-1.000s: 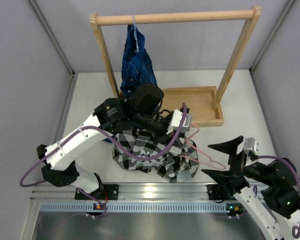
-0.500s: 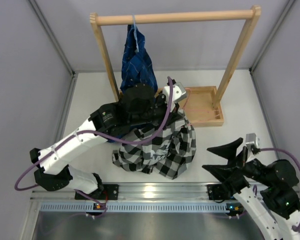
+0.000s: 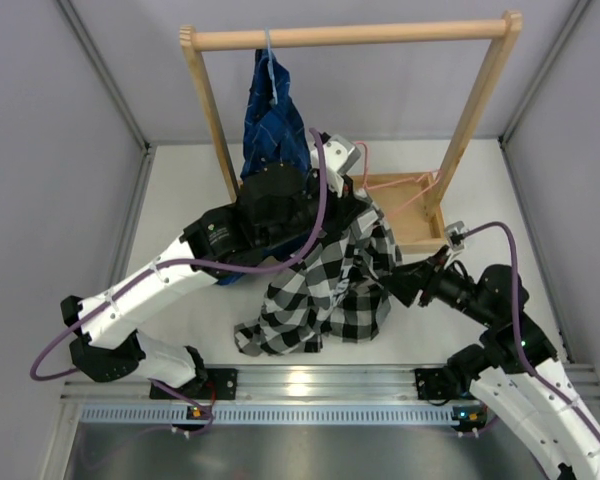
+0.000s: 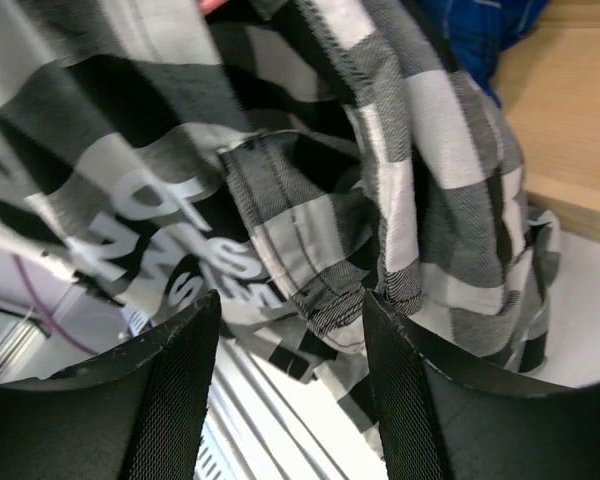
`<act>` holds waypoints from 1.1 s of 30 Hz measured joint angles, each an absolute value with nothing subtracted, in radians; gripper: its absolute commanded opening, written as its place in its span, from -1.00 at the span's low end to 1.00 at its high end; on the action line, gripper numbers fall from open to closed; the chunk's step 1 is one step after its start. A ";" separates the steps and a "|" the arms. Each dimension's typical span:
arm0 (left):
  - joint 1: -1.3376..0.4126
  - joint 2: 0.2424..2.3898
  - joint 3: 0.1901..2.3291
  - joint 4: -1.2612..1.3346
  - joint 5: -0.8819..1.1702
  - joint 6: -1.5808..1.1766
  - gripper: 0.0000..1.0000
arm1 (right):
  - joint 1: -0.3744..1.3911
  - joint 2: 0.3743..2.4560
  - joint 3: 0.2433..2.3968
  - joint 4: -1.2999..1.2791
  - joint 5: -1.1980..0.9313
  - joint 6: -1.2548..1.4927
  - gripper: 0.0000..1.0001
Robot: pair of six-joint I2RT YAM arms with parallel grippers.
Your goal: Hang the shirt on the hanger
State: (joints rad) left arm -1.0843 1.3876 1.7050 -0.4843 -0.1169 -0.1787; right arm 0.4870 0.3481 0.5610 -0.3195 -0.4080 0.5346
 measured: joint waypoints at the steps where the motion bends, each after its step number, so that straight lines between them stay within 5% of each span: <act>1: -1.083 1.388 1.705 -0.482 -0.122 -0.182 -1.00 | 0.487 0.368 0.561 -0.305 -0.395 0.534 0.11; 12: -1.068 1.388 1.705 -0.471 -0.163 -0.198 -1.00 | 0.486 0.374 0.546 -0.283 -0.130 0.553 0.13; 24: -1.041 1.390 1.687 -0.454 -0.149 -0.213 -1.00 | 0.486 0.501 0.489 -0.189 -0.213 0.591 -0.22; 29: -1.030 1.390 1.679 -0.449 -0.146 -0.213 -1.00 | 0.486 0.514 0.485 -0.142 -0.245 0.613 -0.10; 33: -1.018 1.390 1.674 -0.447 -0.146 -0.213 -1.00 | 0.486 0.479 0.494 -0.161 -0.222 0.604 -0.26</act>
State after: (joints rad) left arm -1.0183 1.3903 1.6745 -0.4469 -0.1455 -0.2134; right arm 0.4858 0.4793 0.4942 -0.1608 -0.2222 0.6041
